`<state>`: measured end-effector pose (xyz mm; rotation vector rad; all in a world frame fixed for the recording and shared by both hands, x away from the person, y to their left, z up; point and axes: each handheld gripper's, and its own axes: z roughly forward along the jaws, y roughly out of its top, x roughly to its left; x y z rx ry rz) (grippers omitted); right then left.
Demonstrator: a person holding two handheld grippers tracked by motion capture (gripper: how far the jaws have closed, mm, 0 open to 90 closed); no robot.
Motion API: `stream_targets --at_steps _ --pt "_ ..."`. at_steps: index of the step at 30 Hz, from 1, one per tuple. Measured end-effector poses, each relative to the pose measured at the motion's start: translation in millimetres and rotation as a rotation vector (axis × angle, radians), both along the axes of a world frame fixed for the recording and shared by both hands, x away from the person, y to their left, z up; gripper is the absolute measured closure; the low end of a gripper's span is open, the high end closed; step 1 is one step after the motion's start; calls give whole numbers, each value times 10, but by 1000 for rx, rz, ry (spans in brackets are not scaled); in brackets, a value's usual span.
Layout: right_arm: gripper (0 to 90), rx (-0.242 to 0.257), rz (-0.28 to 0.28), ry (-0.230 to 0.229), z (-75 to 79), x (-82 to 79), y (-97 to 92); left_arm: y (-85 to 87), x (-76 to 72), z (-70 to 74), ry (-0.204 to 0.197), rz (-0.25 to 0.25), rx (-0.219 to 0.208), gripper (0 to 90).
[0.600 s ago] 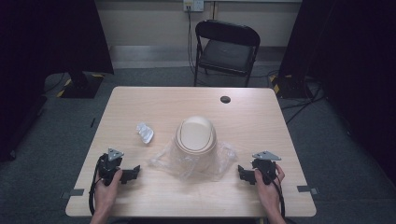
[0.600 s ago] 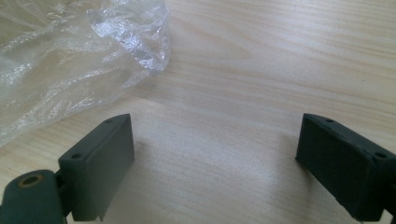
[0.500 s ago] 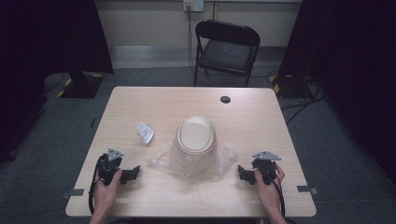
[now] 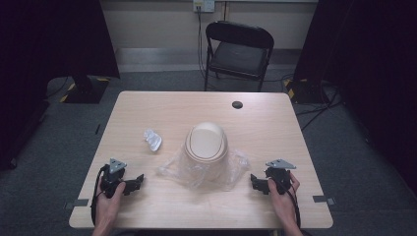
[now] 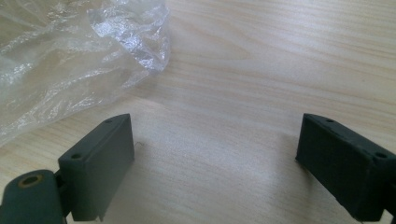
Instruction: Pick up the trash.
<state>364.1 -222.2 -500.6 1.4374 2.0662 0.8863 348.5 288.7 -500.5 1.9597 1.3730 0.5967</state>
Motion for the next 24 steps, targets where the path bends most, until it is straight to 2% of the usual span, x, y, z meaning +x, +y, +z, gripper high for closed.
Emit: stream_targets --at_steps 5,7,8,9,10,11,13,14,16,24 --pt "102 0 0 0 0 0 0 19 -36 52 -6 -9 -31 167" --pt "102 0 0 0 0 0 0 50 -73 103 -14 -21 -81 167" --pt "102 0 0 0 0 0 0 50 -73 103 -14 -21 -81 167" --pt "102 0 0 0 0 0 0 60 -107 139 -23 -43 -110 167" --pt "102 0 0 0 0 0 0 60 -107 139 -23 -43 -110 167" --pt "102 0 0 0 0 0 0 43 -137 172 -30 -67 -134 166" --pt "102 0 0 0 0 0 0 29 -147 187 -27 -78 -138 167" --pt "102 0 0 -1 0 0 0 -3 -162 224 -10 -115 -141 188" --pt "102 0 0 0 0 0 0 -49 -164 256 -8 -142 -144 225" --pt "103 2 14 3 1 -2 -14 -186 -148 393 -18 -173 -180 230"
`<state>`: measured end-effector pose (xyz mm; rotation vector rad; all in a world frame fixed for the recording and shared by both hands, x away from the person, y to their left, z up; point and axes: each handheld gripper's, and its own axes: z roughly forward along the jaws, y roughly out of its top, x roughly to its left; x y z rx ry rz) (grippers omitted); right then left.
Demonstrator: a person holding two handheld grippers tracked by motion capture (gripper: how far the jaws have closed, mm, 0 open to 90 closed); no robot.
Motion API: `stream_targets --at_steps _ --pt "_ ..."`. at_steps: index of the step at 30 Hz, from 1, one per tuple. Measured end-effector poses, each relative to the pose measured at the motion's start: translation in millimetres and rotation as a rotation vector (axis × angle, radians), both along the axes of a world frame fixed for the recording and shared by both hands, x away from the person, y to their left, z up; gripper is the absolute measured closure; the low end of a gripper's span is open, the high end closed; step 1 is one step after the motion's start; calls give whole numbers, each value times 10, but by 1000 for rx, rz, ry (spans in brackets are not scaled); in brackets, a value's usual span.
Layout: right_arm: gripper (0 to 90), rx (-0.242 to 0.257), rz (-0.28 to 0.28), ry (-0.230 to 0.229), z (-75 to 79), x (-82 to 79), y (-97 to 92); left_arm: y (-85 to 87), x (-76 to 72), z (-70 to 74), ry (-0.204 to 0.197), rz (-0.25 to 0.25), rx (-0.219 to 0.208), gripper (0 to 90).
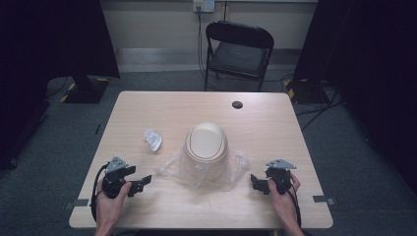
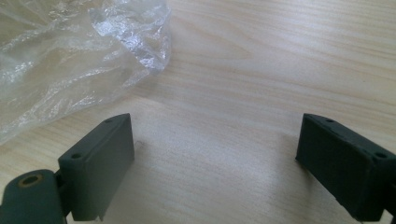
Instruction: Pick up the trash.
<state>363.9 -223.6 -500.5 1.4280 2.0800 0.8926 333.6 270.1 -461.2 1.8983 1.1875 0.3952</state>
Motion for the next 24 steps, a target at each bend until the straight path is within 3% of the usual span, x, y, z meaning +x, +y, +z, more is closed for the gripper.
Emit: stream_targets --at_steps 4,7,14,19,23,24 --pt "103 1 4 0 0 -1 -4 -64 -5 96 -26 10 27 246" --pt "102 1 4 0 0 -1 -4 -128 15 140 -27 2 -11 262" --pt "103 1 4 0 -1 -1 -4 -301 107 242 -37 -58 3 233" --pt "103 1 4 0 -1 -1 -4 -420 153 356 -66 -86 -44 199" --pt "103 1 4 0 -1 -1 -4 -561 199 478 -97 -125 -7 200" --pt "103 1 4 0 -1 -1 -4 -594 206 513 -106 -132 -16 224"
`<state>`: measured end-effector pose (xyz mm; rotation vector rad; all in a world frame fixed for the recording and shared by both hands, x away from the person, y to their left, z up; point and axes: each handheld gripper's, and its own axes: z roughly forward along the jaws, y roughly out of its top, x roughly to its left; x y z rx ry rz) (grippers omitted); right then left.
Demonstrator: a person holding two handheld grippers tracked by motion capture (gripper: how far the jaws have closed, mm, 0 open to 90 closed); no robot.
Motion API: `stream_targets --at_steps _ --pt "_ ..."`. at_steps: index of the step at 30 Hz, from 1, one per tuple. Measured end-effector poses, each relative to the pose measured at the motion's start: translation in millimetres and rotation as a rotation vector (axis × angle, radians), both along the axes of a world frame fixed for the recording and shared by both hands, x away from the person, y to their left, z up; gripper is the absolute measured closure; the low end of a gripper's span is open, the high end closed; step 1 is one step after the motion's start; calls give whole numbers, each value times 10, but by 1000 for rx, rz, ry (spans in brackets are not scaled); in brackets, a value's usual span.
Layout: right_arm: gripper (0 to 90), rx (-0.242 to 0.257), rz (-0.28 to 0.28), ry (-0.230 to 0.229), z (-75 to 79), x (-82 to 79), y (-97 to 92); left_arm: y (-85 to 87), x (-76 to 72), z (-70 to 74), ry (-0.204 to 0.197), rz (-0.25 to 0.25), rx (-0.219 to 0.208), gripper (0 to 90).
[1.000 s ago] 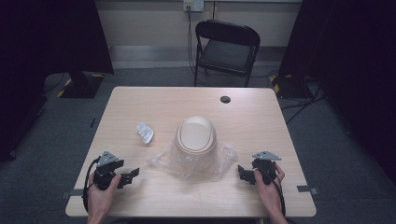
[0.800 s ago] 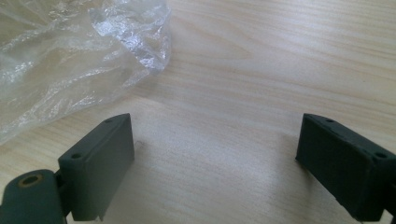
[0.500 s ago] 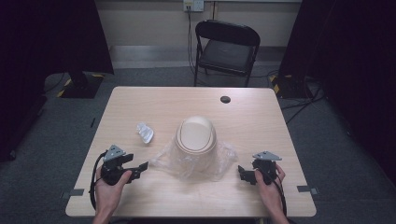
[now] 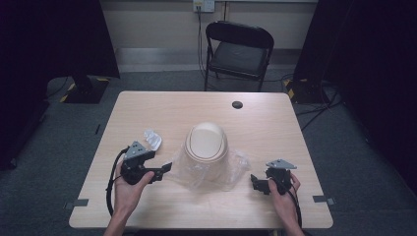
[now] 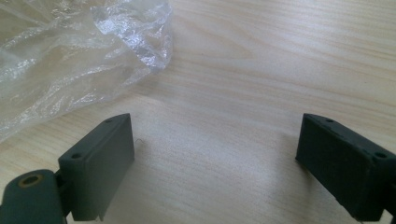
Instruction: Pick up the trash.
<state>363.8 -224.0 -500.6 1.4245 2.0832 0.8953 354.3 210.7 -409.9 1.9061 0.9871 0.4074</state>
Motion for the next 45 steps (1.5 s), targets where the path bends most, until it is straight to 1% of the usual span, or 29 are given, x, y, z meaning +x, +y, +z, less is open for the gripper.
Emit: stream_targets --at_steps 1,2,4,6,8,10,11,12,13,15,17,18,19,20,21,23,25,27,30,32,33,35,38,39,40,41,43,45 --pt "103 0 0 0 0 0 0 -31 10 32 -9 -4 -9 243" --pt "103 0 0 0 0 0 0 -60 23 66 -20 -1 1 242" --pt "103 -1 1 0 0 0 0 -125 53 121 -21 -14 -13 240" --pt "103 0 0 0 0 0 0 -180 85 176 -31 -28 -10 228" --pt "103 0 0 0 0 0 0 -233 115 226 -34 -43 -26 222" --pt "103 -1 1 0 0 0 0 -281 145 272 -30 -57 -22 196" --pt "103 0 1 0 0 0 0 -307 155 294 -21 -57 -29 188" --pt "103 -1 0 0 0 0 0 -333 160 322 -20 -59 -36 181" --pt "102 -1 1 1 1 1 0 -355 161 351 -30 -71 -40 161" --pt "102 -1 1 1 1 2 0 -415 172 393 -34 -75 -46 159" --pt "102 -2 0 0 0 2 0 -460 212 418 -28 -93 -50 158" --pt "102 -1 1 1 1 2 -1 -483 229 422 -22 -97 -67 158" --pt "102 -1 0 0 0 1 0 -492 258 429 -19 -110 -65 158" --pt "102 -1 0 0 0 2 0 -510 279 426 -8 -115 -77 158" --pt "102 -1 0 0 0 1 0 -518 303 420 -9 -115 -70 161" --pt "102 -1 0 0 1 2 0 -539 350 389 8 -117 -71 164" --pt "102 -1 0 0 0 2 0 -554 400 360 23 -109 -61 164" --pt "102 -1 0 0 1 2 0 -566 450 339 43 -107 -74 163" --pt "102 -1 0 0 0 2 0 -589 507 321 52 -95 -42 159" --pt "102 -1 0 0 0 2 0 -616 530 318 76 -90 -27 159" --pt "102 -1 1 1 1 2 0 -632 548 313 86 -79 -28 162" --pt "102 -1 1 1 1 2 0 -662 594 313 96 -84 -5 162" --pt "102 -1 2 1 1 2 -1 -688 642 280 117 -88 -26 154" --pt "102 -1 2 1 1 2 -1 -695 660 264 132 -92 -38 154" --pt "102 -1 2 1 1 2 -1 -706 677 255 145 -90 -37 155" --pt "102 -1 2 1 1 2 -1 -731 690 253 137 -81 -1 155" --pt "102 -1 3 1 1 3 -2 -759 715 242 128 -63 35 160" --pt "102 -1 3 1 1 3 -2 -778 760 214 144 -58 34 165"
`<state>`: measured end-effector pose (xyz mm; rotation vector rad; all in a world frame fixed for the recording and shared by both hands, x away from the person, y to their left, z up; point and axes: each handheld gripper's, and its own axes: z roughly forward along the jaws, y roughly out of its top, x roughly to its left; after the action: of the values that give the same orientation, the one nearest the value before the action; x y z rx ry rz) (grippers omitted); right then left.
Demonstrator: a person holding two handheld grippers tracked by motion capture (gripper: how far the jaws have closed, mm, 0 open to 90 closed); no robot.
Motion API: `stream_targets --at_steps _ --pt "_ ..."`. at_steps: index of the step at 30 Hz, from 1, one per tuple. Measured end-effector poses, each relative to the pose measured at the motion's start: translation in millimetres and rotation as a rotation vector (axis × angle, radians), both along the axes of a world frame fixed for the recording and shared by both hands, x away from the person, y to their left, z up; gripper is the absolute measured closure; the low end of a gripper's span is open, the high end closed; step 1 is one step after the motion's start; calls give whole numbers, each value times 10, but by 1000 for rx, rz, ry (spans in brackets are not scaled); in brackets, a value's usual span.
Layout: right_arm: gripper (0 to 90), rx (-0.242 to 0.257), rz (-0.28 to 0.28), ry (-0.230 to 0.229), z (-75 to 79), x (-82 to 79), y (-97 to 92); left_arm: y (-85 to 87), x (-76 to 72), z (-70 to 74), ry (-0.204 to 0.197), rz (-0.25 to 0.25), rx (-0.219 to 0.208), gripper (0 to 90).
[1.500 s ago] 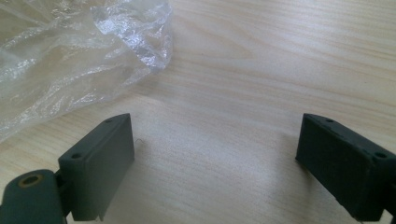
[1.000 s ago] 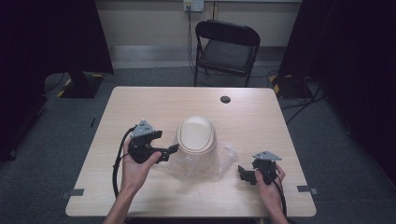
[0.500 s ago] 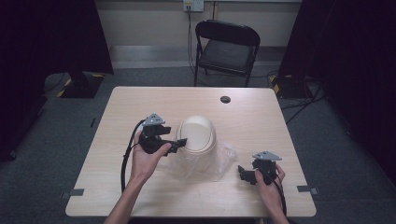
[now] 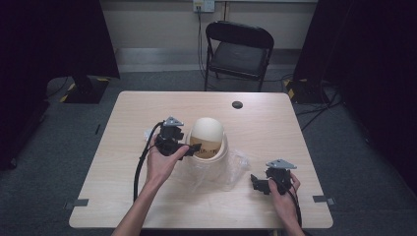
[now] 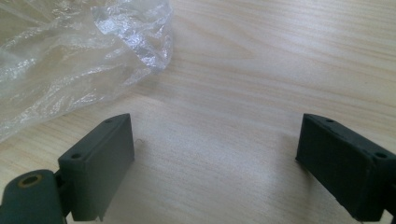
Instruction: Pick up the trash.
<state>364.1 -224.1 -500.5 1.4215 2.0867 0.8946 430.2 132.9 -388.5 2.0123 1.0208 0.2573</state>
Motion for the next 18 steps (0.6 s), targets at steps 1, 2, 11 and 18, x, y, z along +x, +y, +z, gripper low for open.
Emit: stream_targets --at_steps 1,2,11,18 --pt "102 0 0 0 0 0 0 -6 16 -11 -2 6 7 166" --pt "102 0 0 0 0 0 0 -13 28 -25 -4 11 12 169" --pt "102 0 1 -1 0 1 -1 -88 113 -48 -2 8 40 159" --pt "101 0 1 0 0 1 -1 -90 67 -21 -33 -15 53 176"
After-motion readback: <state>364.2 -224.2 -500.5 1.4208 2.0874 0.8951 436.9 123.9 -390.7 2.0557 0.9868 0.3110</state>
